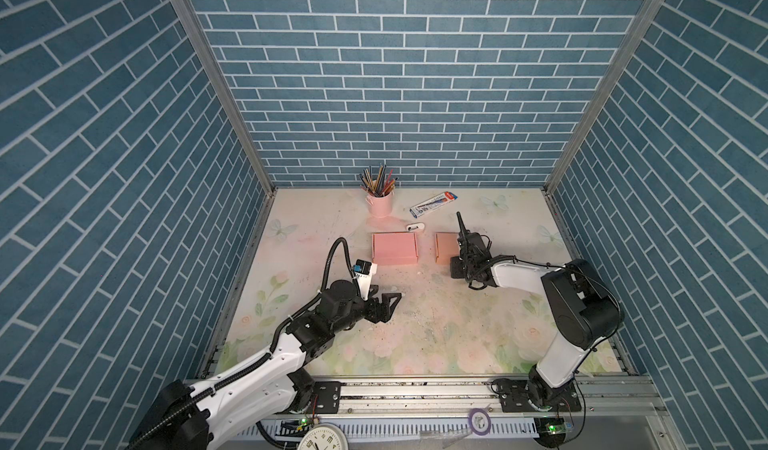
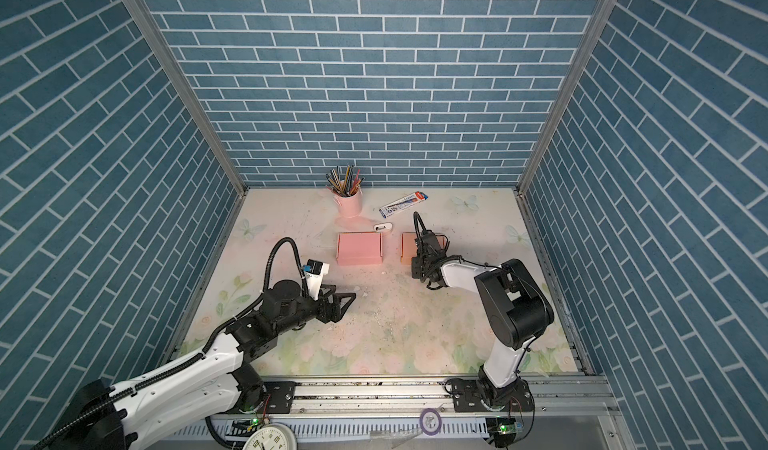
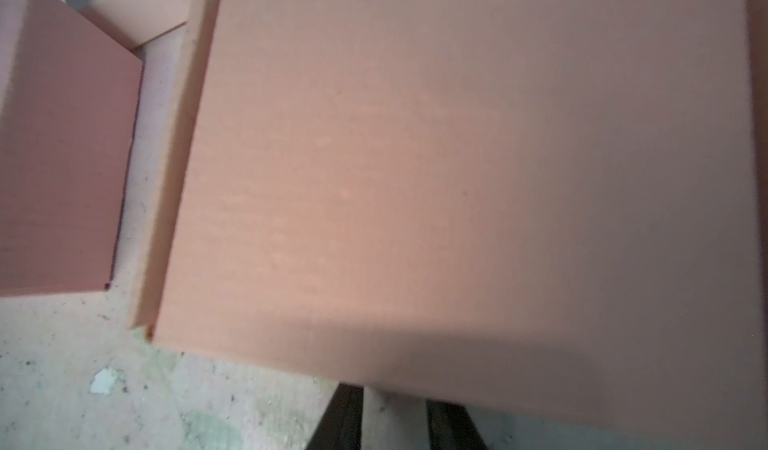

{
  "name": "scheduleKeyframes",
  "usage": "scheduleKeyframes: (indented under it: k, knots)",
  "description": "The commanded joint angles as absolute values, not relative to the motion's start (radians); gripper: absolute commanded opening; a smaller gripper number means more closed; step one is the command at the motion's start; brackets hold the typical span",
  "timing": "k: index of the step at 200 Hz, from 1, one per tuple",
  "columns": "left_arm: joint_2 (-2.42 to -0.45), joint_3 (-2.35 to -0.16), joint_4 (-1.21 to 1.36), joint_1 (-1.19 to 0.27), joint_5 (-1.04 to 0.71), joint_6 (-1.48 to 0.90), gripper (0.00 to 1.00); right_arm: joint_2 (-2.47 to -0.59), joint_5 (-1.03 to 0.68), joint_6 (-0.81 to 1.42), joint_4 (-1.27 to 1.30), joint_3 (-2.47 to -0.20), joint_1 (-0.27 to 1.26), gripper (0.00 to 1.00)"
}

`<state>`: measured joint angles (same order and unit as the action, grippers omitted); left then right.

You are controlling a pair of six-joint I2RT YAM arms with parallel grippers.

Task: Fold the paper box

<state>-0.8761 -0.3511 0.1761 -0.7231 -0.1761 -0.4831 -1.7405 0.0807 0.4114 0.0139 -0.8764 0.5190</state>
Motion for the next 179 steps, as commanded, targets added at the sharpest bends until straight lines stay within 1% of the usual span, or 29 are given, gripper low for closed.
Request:
scheduleKeyframes:
  k: [1, 109, 119, 152, 179]
  knots:
    - [-0.861, -0.337, 0.172, -0.713, -0.173, -0.486, 0.88, -1.750, 0.084, 0.385, -0.007, -0.905, 0.504, 0.29]
    - [-0.876, -0.360, 0.160, -0.711, -0.173, -0.479, 0.88, -1.750, 0.063, 0.386, -0.001, -0.902, 0.488, 0.30]
    - [-0.877, -0.363, 0.152, -0.710, -0.167, -0.479, 0.88, -1.739, 0.060, 0.388, -0.003, -0.898, 0.488, 0.31]
    - [-0.867, -0.373, 0.098, -0.711, -0.133, -0.476, 0.88, -1.683, 0.055, 0.394, -0.020, -0.875, 0.491, 0.42]
    - [-0.857, -0.399, 0.017, -0.712, -0.057, -0.477, 0.88, -1.605, 0.060, 0.402, -0.026, -0.829, 0.496, 0.49]
